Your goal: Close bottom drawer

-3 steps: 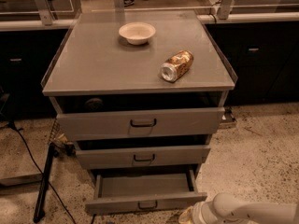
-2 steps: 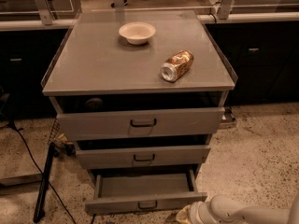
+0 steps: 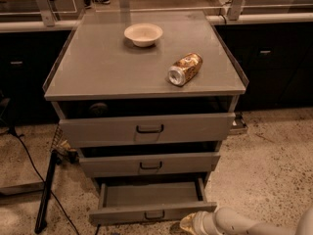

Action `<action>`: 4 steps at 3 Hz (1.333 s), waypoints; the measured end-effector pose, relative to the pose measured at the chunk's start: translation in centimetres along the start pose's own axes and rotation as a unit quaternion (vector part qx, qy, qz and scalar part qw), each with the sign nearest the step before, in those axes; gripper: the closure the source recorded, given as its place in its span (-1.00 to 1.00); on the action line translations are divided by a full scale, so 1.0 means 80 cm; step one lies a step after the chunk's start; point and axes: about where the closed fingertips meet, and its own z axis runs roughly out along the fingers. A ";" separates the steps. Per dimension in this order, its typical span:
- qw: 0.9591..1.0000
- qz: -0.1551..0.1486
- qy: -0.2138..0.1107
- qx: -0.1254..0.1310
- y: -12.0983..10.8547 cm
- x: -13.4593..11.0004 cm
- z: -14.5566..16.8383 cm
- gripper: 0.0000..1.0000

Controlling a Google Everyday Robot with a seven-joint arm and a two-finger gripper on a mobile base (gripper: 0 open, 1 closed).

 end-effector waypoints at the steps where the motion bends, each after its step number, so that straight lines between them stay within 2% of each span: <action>1: 0.999 -0.020 -0.014 0.024 -0.019 0.001 0.023 1.00; 2: 0.998 -0.038 -0.025 0.044 -0.031 -0.002 0.036 1.00; 4: 0.990 -0.083 -0.058 0.094 -0.066 -0.015 0.072 1.00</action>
Offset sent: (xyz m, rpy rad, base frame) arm 0.0481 0.0112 -0.0256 0.0057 -0.2004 0.0059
